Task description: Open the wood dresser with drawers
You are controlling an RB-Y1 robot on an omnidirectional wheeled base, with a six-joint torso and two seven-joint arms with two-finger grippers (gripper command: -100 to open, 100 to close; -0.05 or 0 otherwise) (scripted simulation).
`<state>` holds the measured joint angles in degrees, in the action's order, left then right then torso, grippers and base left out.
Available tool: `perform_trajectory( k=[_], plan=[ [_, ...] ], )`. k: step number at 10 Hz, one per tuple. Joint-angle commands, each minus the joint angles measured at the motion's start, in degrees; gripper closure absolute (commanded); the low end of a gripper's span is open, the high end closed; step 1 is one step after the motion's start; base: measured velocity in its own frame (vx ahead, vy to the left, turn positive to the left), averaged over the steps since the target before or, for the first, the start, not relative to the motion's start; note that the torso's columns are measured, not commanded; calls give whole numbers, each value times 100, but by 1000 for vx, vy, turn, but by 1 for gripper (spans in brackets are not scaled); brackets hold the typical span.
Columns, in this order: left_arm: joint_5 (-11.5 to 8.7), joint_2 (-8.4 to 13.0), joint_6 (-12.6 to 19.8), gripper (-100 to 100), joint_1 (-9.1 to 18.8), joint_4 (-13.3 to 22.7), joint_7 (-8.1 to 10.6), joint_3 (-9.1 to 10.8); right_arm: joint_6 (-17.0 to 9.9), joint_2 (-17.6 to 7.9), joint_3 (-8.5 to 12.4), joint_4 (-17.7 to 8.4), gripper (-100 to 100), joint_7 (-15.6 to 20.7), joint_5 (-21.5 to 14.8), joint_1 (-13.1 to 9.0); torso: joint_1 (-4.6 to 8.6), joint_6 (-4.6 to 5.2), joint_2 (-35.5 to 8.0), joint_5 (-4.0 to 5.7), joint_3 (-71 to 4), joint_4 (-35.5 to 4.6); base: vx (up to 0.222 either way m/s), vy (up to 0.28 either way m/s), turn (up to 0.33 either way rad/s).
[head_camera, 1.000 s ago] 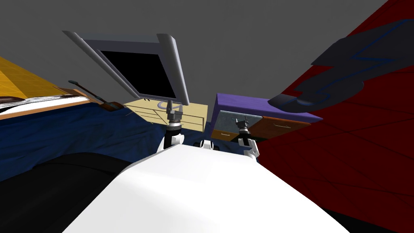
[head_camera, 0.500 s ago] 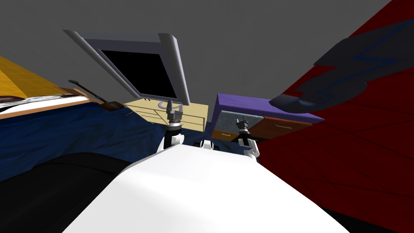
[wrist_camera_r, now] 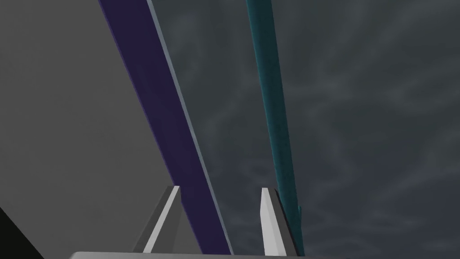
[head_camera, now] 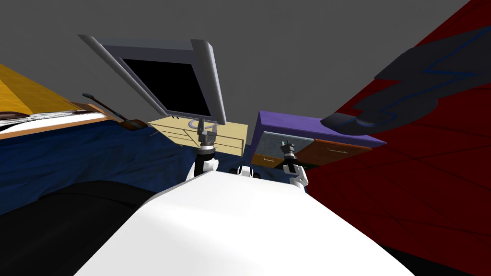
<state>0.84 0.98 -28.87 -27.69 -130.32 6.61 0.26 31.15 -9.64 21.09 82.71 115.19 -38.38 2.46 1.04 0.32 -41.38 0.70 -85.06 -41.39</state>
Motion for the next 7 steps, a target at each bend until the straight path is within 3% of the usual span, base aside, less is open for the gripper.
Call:
perform_trajectory(
  k=[1, 2, 3, 7],
  plan=[
    [0, 0, 0, 0, 0, 0, 0, 0, -104, 19, 63, -129, -100, 236, -133, 134, 6, 5, -5, 2, 3, 0, 5, 20, 4],
    [0, 0, 0, 0, 0, 0, 0, 0, -24, -10, 35, -12, -100, 158, -89, 29, 10, 6, -6, 5, 4, 0, -3, 16, 6],
    [0, 1, 0, 0, 0, 0, 0, 1, -163, -161, 11, 54, -100, 80, -126, -96, -8, -12, -13, -6, 7, -14, 2, 31, 29],
    [0, 0, 0, 0, 0, 0, 0, 0, -409, -381, -35, 108, -100, -72, -187, -237, -61, -79, 49, -29, -31, -20, -4, 39, 14]
  ],
)
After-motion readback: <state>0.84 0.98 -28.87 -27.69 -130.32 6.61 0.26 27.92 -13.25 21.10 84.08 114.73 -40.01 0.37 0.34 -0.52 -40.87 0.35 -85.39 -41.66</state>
